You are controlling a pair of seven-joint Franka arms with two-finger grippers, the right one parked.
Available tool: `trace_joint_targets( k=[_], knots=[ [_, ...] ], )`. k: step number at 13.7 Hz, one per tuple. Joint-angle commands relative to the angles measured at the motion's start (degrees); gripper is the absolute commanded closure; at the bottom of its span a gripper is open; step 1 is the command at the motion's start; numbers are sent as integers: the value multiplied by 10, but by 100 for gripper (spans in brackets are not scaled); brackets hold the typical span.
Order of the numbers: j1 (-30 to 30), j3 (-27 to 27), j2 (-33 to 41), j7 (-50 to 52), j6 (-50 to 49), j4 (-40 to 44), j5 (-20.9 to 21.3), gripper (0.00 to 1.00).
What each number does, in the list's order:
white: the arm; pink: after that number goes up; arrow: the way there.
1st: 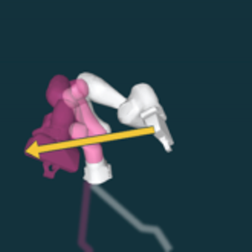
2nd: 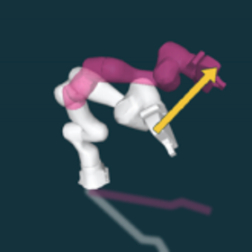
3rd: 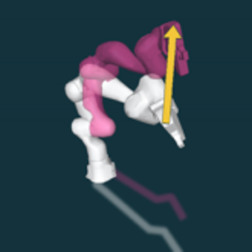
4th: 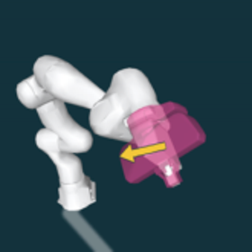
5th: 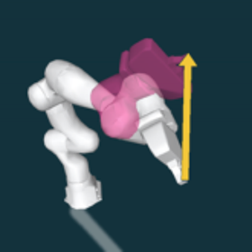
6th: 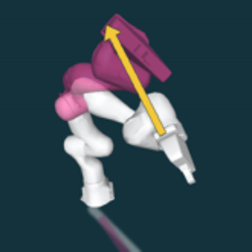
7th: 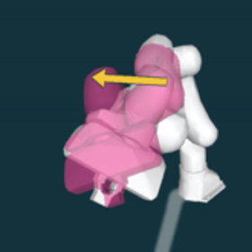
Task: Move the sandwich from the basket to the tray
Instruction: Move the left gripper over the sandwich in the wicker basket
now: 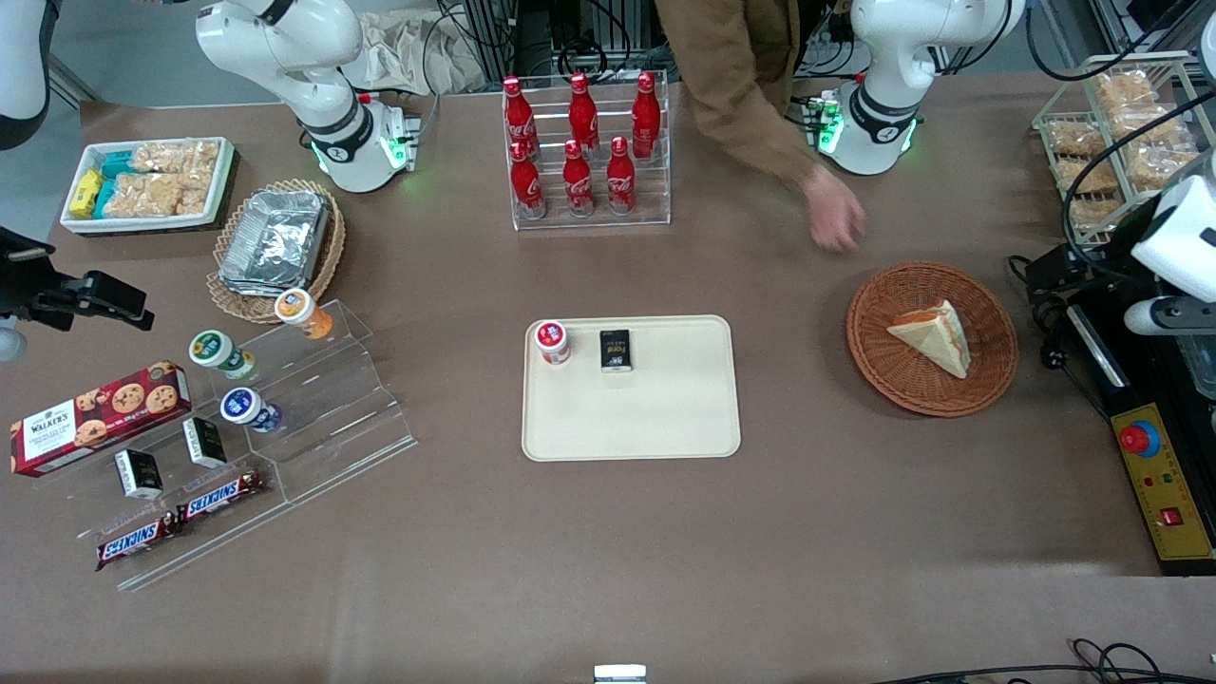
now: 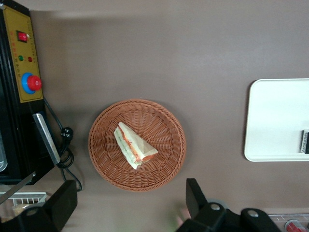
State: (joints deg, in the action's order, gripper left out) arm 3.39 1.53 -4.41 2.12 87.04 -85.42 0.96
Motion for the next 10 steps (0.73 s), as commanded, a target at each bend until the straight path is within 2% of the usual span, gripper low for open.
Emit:
trace_joint_targets(
  k=[1,5,8,10],
  knots=[
    [-5,0,-7,-2,-14,11,4,0],
    [-8,0,-10,86,-20,-2,4,0],
    [-13,5,15,191,4,-74,4,0],
    [-13,15,56,281,64,-168,4,0]
  ],
)
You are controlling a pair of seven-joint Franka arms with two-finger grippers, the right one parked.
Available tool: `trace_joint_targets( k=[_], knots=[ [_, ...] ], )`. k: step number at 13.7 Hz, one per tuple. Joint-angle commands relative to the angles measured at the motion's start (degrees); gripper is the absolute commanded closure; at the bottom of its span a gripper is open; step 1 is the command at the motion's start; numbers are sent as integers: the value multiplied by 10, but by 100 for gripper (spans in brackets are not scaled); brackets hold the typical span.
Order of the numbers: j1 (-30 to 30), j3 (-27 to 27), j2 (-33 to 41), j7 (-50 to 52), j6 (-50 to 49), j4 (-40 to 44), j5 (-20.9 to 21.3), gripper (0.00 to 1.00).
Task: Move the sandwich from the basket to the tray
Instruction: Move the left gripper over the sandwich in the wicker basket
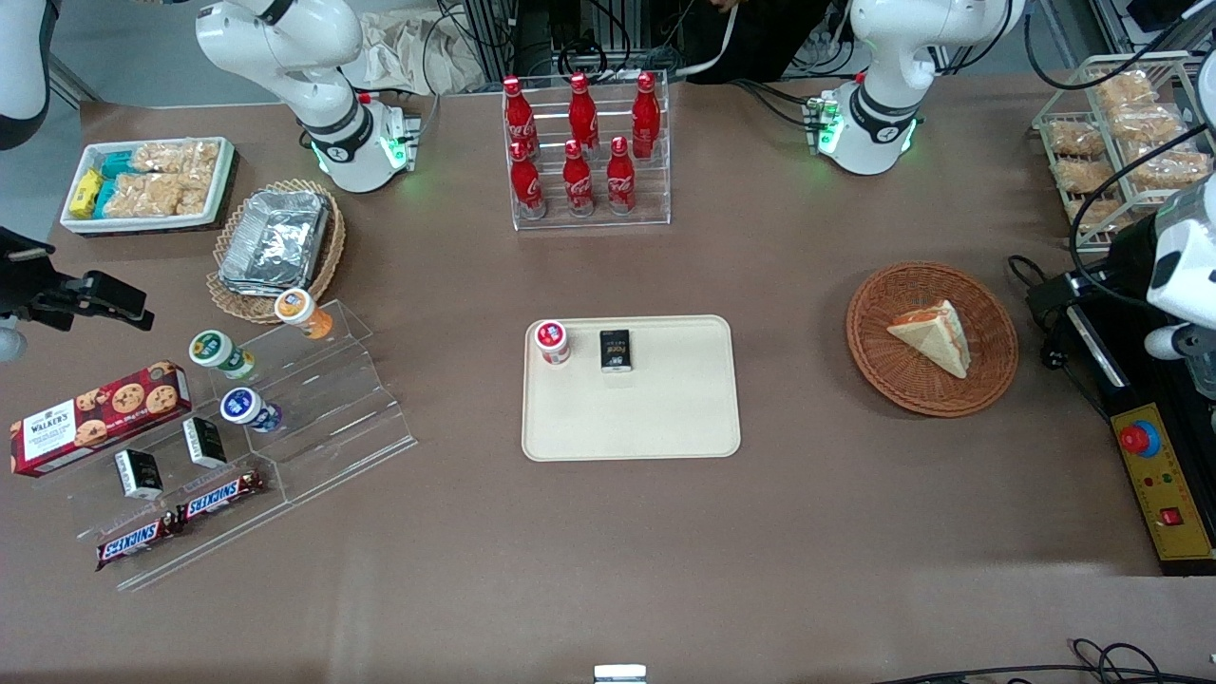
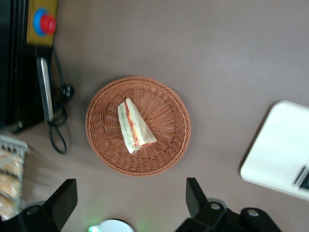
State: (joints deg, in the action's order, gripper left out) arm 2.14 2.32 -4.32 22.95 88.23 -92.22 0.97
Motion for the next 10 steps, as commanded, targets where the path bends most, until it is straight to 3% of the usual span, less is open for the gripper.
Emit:
trace_joint_targets(
  k=[1,4,10],
  knots=[
    [0,10,83,99,105,-166,4,0],
    [-2,27,126,160,251,-330,4,0],
    [-4,47,107,265,431,-474,3,0]
  ],
)
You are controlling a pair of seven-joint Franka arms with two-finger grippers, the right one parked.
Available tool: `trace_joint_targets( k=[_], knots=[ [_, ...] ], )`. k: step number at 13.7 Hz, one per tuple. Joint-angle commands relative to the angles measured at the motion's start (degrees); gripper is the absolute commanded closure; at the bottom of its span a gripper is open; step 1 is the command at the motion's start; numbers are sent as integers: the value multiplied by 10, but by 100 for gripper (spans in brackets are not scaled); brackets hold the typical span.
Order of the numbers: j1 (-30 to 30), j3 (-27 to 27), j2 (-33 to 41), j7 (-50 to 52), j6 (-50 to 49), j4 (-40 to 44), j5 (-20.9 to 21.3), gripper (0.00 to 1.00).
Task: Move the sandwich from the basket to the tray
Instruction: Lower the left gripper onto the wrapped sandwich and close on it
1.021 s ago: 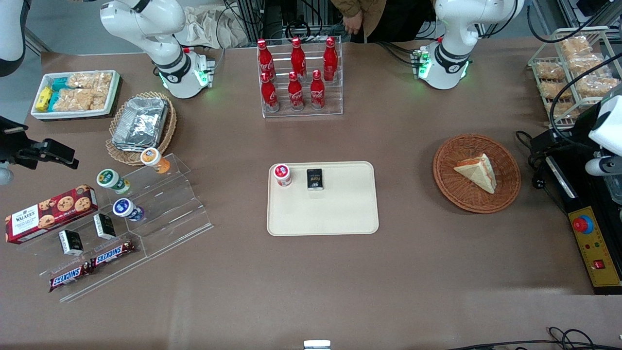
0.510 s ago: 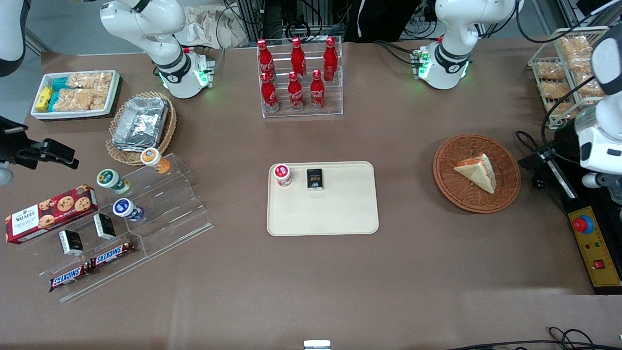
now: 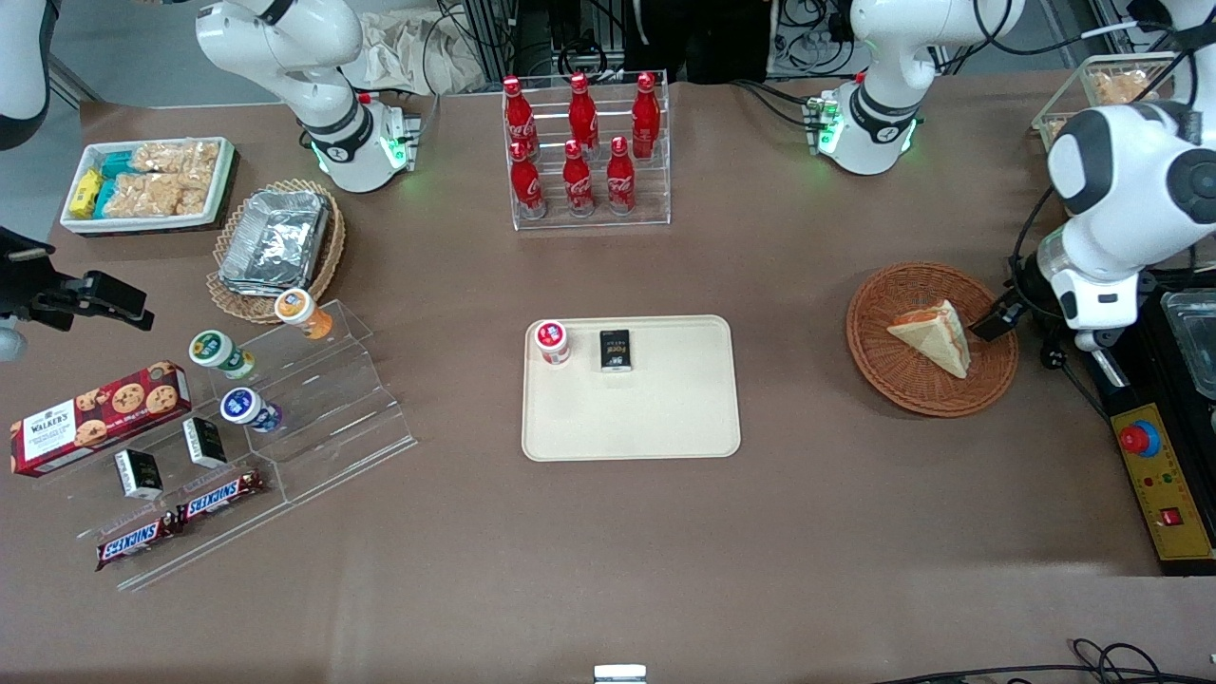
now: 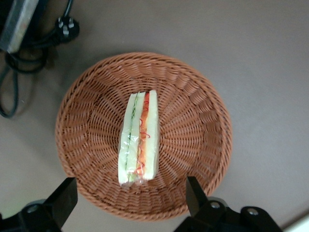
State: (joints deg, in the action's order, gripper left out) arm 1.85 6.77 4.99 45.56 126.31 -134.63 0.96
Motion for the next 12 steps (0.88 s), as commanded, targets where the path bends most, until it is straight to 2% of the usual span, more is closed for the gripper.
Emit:
trace_joint_targets(
  k=[1,4,10,11,12],
  knots=[
    [-1,3,5,47,72,-65,2,0],
    [-1,6,-9,49,148,-113,1,0],
    [-1,8,-45,50,234,-152,-4,0],
    [-1,8,-50,51,246,-155,-7,18],
    [-1,8,-51,60,249,-155,-9,56]
  ],
)
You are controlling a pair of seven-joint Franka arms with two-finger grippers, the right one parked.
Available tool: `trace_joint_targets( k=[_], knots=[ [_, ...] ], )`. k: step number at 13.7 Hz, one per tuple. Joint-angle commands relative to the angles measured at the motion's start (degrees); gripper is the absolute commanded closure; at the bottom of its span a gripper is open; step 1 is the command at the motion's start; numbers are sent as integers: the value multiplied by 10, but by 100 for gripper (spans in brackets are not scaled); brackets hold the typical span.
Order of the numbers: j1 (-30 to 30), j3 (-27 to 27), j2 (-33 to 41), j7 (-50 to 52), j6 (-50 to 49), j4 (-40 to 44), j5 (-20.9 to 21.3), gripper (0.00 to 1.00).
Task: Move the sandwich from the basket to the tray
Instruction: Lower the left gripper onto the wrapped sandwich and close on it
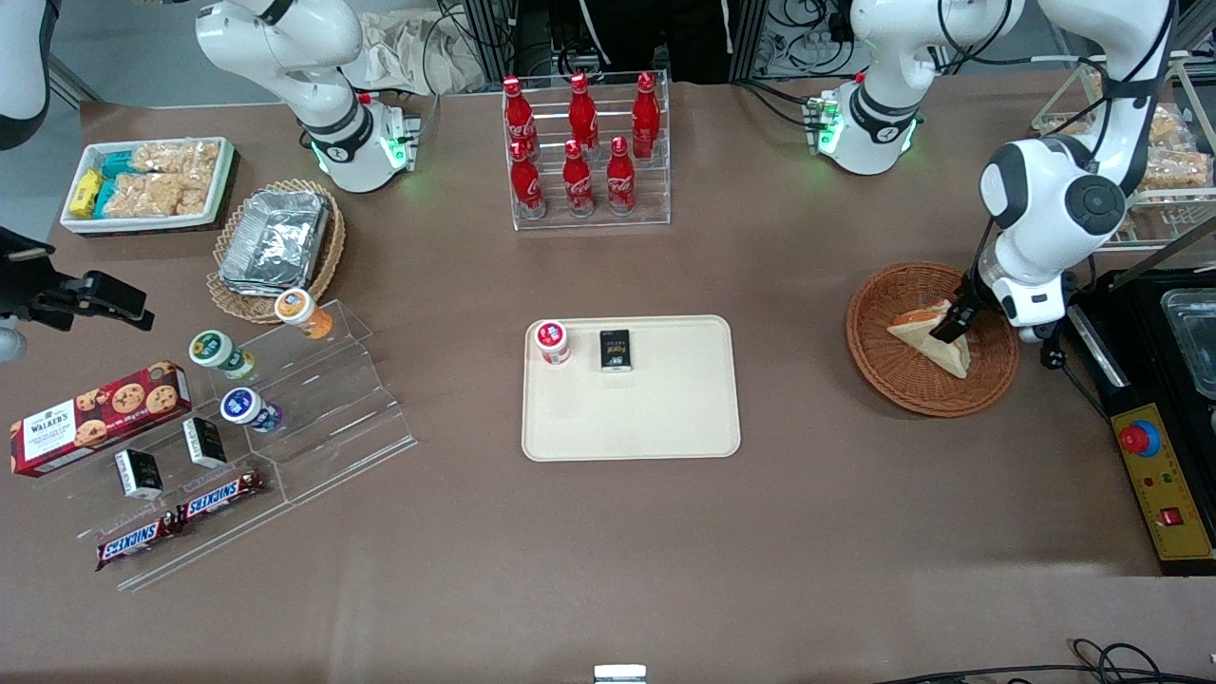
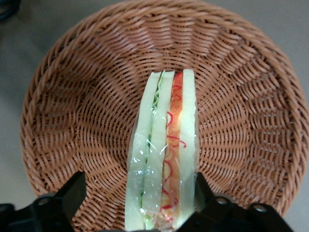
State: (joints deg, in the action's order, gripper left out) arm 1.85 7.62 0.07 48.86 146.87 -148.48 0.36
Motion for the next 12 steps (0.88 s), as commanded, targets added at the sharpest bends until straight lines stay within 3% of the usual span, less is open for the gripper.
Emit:
trace_joint_targets(
  k=[1,7,12],
  knots=[
    [-1,-1,-3,31,44,-16,-3,100],
    [2,-2,15,12,19,5,0,100],
    [8,-18,81,-149,-185,92,11,100]
  ],
)
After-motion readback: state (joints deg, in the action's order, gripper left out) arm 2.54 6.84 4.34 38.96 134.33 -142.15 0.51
